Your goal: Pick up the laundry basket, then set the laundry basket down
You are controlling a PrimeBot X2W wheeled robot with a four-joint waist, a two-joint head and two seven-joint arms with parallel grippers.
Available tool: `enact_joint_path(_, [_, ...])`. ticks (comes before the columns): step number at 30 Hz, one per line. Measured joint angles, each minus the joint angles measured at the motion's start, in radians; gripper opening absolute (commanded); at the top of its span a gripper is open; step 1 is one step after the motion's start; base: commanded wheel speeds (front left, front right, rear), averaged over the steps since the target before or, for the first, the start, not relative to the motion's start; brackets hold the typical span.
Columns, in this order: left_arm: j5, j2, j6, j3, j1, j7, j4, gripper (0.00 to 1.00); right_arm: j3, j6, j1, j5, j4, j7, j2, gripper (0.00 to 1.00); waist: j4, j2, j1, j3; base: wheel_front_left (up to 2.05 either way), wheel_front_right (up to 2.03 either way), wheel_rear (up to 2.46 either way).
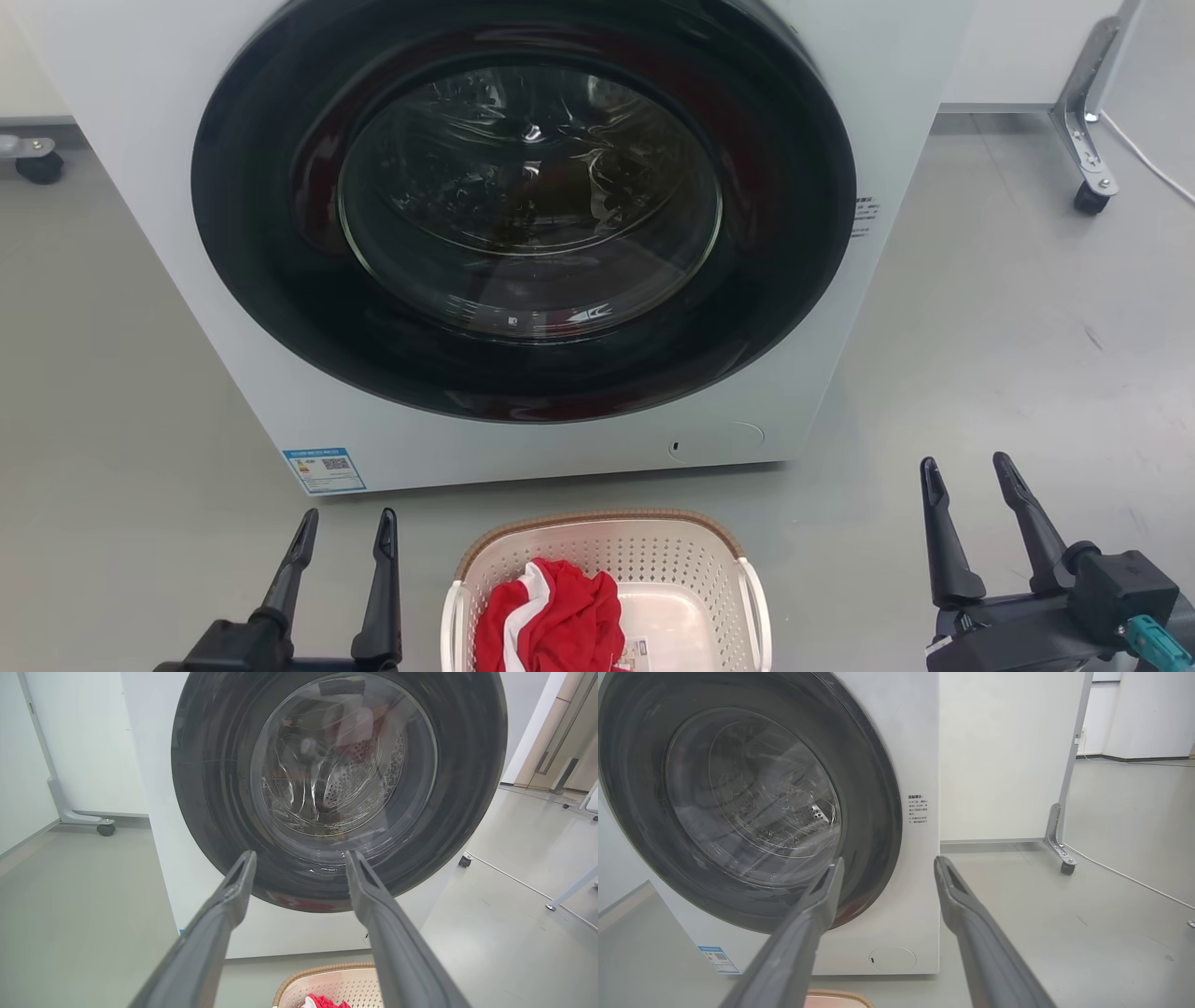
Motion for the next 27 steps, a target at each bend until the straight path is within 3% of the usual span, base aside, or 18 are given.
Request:
enact_joint_path(18, [0.005, -0.008, 0.0, 0.015, 0.002, 0.045, -0.017, 1.0, -0.024, -0.001, 0.012, -0.023, -0.02, 0.006, 0.015, 1.0, 0.008, 0.0, 0.0, 0.005, 0.0, 0.0, 0.0])
enact_joint_path(19, [0.008, -0.009, 0.0, 0.015, 0.002, 0.05, -0.018, 0.0, -0.024, -0.001, 0.012, -0.024, -0.021, 0.006, 0.016, 0.0, 0.008, 0.0, 0.0, 0.004, 0.0, 0.0, 0.0])
enact_joint_path(27, [-0.012, -0.021, -0.006, 0.012, 0.021, 0.059, 0.034, 0.0, -0.022, 0.002, 0.038, -0.006, 0.031, 0.015, 0.041, 0.0, 0.008, 0.0, 0.0, 0.004, 0.0, 0.0, 0.0])
